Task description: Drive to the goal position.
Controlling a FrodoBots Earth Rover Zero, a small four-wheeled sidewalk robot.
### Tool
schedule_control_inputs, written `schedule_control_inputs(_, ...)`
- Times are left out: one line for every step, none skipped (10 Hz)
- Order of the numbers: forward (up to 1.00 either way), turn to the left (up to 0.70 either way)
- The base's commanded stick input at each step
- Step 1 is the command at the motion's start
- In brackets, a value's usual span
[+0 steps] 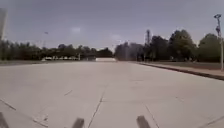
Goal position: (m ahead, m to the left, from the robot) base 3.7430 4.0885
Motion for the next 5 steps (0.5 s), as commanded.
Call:
schedule_control_inputs(0.70,0.00)
schedule_control_inputs(0.70,0.00)
schedule_control_inputs(0.70,0.00)
schedule_control_inputs(0.70,0.00)
schedule_control_inputs(0.70,0.00)
